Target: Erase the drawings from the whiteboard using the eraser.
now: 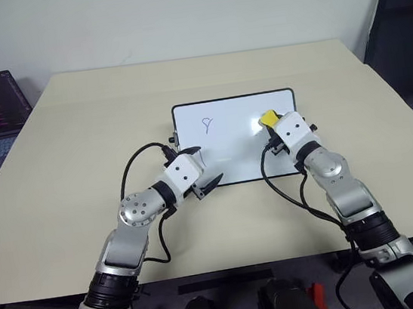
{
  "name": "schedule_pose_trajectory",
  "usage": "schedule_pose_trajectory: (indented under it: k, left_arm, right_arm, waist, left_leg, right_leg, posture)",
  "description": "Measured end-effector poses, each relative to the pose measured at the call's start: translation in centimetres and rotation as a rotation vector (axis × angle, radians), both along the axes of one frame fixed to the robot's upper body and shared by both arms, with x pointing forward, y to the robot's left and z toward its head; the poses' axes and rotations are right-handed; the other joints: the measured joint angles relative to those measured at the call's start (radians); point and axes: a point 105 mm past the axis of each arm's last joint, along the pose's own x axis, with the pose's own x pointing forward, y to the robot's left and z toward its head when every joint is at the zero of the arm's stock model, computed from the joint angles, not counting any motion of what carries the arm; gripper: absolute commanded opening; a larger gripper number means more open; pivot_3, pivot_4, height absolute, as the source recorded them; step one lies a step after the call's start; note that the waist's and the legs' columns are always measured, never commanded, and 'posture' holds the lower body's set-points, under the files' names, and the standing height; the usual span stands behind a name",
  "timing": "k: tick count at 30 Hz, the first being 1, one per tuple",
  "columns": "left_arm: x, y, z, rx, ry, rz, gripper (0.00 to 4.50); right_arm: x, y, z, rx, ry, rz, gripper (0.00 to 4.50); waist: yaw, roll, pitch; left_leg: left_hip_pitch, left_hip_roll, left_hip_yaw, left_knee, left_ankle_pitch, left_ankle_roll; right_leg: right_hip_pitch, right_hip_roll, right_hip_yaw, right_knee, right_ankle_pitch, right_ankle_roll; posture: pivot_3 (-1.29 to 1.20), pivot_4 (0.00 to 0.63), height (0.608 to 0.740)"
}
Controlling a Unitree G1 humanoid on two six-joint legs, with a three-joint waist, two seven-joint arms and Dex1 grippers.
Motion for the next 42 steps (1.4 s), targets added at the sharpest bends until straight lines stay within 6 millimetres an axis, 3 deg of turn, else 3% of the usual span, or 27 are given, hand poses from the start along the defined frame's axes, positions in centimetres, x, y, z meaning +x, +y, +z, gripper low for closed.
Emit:
schedule_pose_trajectory:
  k: [10,29,35,42]
  left_arm:
    - [0.0,-0.1,0.0,-0.004,-0.001,-0.001,4.50]
    - [0.0,-0.1,0.0,-0.004,0.001,0.000,4.50]
    - [0.0,0.0,0.0,-0.003,-0.001,0.002,4.50]
    - [-0.9,0.0,0.1,-0.022,-0.015,0.016,4.50]
  right_arm:
    - [-1.8,2.8,-1.9,-0.036,0.051,0.148,1.18]
    - [-3.4,3.7,-3.3,-0.019,0.122,0.269,1.18]
    - [-3.4,2.4,-1.5,0.098,0.103,0.261,1.18]
    - [-5.0,0.8,0.5,0.179,0.078,0.289,1.18]
  waist:
    - [-0.006,0.000,0.000]
    - [-0.002,0.000,0.001]
    - [0.000,0.000,0.003]
    - [0.001,0.000,0.003]
  left_leg:
    - [0.000,0.000,0.000,-0.001,0.000,0.000]
    - [-0.002,0.000,-0.001,-0.002,0.000,0.000]
    - [-0.005,0.000,0.000,-0.003,0.000,0.000]
    - [-0.004,0.000,0.000,-0.007,0.000,0.000]
  right_leg:
    - [-0.001,0.001,0.000,0.000,0.000,0.000]
    - [-0.002,0.001,-0.001,-0.001,0.000,-0.001]
    - [-0.005,0.001,-0.001,-0.002,0.000,0.000]
    - [-0.005,0.001,0.000,-0.004,-0.001,0.000]
  posture:
    - [0.00,0.150,0.740]
    - [0.00,0.150,0.740]
    - [0.00,0.150,0.740]
    - [0.00,0.150,0.740]
